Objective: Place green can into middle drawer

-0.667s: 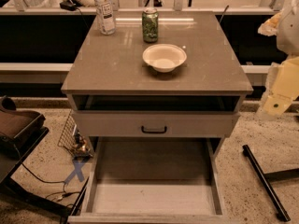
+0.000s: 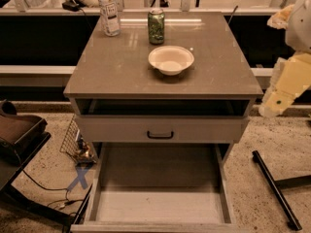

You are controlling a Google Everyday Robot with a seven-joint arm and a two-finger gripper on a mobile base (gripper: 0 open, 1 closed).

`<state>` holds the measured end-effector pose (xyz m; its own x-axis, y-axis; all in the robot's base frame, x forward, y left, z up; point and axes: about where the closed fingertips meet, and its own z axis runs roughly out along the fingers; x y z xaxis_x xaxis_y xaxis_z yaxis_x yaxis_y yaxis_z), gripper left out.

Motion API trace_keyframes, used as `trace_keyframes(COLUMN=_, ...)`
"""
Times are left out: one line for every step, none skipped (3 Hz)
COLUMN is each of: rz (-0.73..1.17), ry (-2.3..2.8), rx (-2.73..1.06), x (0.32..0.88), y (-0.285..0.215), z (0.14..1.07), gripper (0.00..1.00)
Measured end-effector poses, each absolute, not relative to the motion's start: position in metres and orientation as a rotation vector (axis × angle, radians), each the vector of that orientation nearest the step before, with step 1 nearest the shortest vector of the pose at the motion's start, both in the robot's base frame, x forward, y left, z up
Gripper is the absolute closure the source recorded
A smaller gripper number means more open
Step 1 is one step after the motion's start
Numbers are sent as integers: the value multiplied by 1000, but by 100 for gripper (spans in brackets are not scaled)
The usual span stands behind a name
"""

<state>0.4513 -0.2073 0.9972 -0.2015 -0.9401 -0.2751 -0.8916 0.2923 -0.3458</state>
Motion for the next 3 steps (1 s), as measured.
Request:
trace_keyframes(rz=-69, ry=2073, rx=-1462, x=480, y=-209, z=996, gripper=0)
trace_keyframes(rz=133, ry=1892, rx=-1230, x=530, y=-205, z=986, gripper=0)
trace_keyframes(rz=232, ry=1665, rx=-1070, x=577, y=-190, z=1013, gripper=0)
